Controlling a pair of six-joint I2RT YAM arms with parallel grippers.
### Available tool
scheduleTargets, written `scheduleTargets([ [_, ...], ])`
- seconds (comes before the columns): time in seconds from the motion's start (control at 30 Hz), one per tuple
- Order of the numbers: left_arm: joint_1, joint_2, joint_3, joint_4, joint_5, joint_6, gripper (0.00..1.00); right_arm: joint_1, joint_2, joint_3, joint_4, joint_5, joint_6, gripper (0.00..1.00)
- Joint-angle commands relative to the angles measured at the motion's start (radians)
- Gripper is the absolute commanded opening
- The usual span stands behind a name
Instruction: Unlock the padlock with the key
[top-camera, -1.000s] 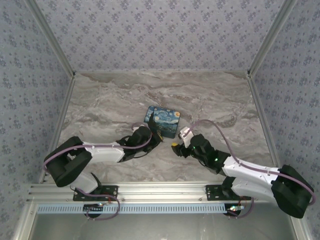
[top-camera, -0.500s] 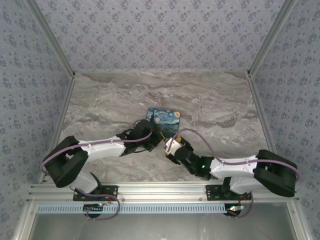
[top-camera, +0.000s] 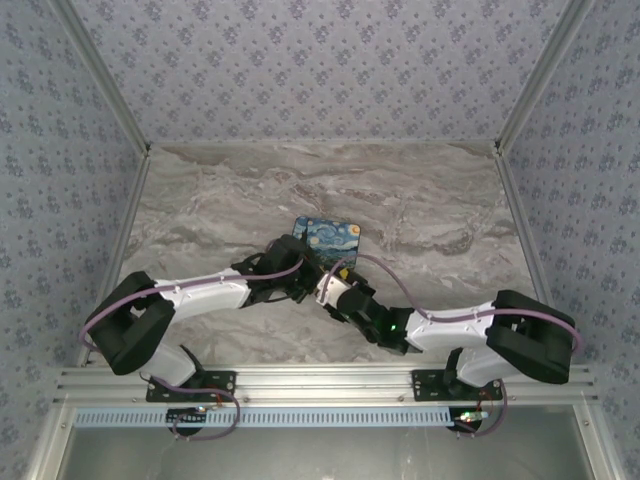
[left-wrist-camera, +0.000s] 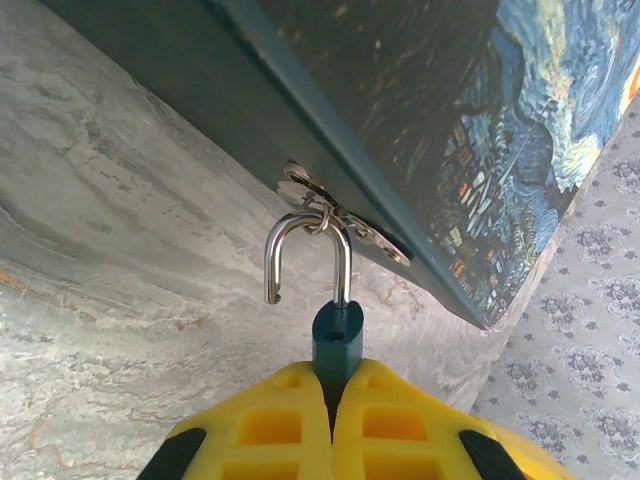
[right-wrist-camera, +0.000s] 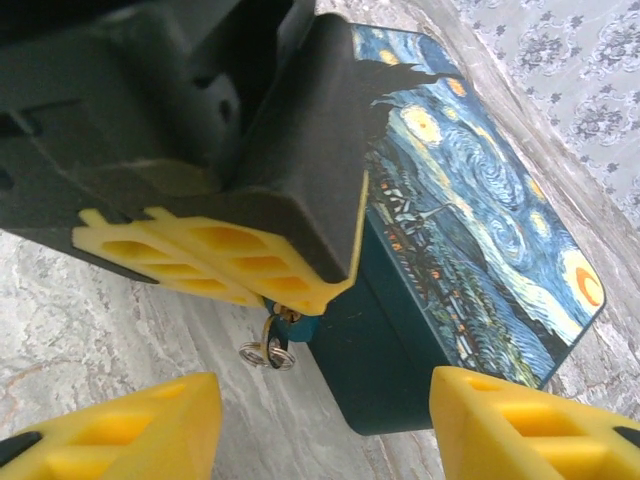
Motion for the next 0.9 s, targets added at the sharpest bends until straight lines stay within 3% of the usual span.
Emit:
scheduleTargets([
  [0.0, 0.006, -0.020, 0.022, -0.013, 0.018, -0.020, 0.00, -0.007, 0.020, 0.033, 0.025, -0.008, -0.015, 0.56],
  [0.4, 0.007, -0.014, 0.020, 0.006, 0.029, -0.019, 0.00, -0.050, 0.042, 0.057, 0.049, -0.050, -0.001, 0.42],
  [0.53, 0.008, -0.009, 0.020, 0.012, 0.036, -0.019, 0.00, -0.059, 0.063, 0.070, 0.053, -0.059, -0.002, 0.33],
  [0.7, 0.008, -0.007, 0.018, 0.018, 0.039, -0.014, 0.00, -0.077, 0.065, 0.071, 0.056, -0.072, 0.010, 0.12],
  [0.8, 0.009, -0.006, 0.022, 0.018, 0.038, 0.005, 0.10, -0.085, 0.063, 0.073, 0.044, -0.084, 0.020, 0.01],
  [0.87, 0.013, -0.012, 0.021, 0.017, 0.036, 0.020, 0.17, -0.092, 0.061, 0.075, 0.030, -0.093, 0.037, 0.00],
])
